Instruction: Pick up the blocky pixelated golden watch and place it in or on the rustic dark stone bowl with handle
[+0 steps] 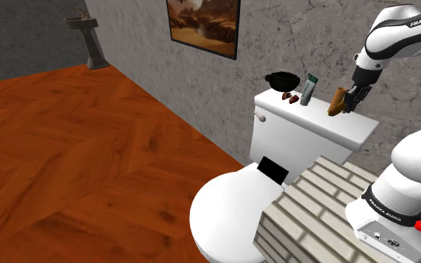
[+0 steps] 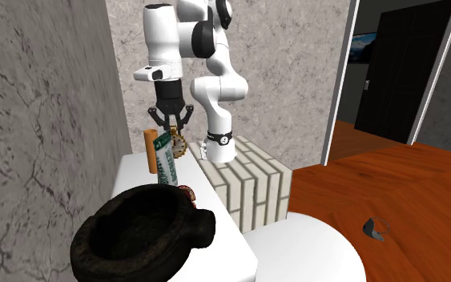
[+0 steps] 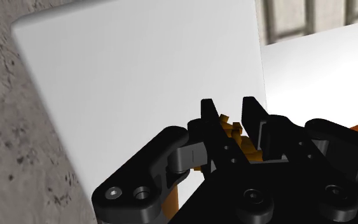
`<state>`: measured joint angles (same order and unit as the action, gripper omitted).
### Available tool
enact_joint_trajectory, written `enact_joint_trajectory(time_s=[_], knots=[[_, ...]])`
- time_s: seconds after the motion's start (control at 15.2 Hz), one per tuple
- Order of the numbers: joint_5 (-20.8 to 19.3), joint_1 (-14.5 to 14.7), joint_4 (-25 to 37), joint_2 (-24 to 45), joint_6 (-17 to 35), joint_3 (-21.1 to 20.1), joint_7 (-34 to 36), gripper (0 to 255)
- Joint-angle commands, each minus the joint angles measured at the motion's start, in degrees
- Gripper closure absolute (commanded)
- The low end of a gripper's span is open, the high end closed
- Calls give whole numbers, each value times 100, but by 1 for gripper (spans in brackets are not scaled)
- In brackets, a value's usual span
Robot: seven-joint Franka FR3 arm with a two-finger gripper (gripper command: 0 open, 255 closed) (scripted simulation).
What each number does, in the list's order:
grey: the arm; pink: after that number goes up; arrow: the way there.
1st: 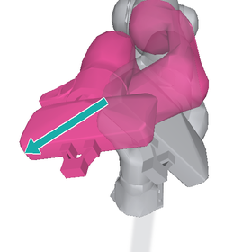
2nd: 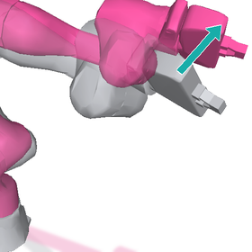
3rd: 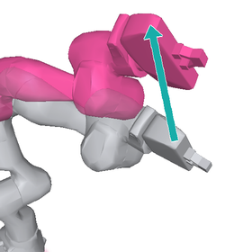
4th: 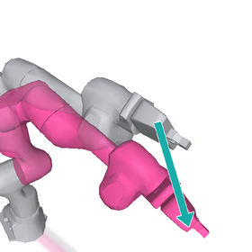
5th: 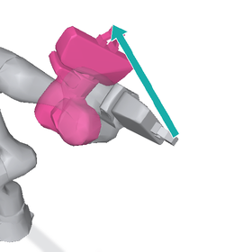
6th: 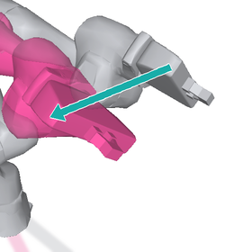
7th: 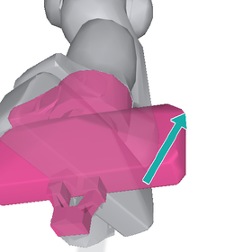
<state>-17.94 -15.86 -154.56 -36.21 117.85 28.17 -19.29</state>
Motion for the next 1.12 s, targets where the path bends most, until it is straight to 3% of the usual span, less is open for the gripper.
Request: enact_joint_trajectory(time_s=[0.0, 1.06], knots=[[36, 10, 114, -66, -182, -51, 3, 255], [279, 68, 1108, -425, -1535, -401, -9, 255]])
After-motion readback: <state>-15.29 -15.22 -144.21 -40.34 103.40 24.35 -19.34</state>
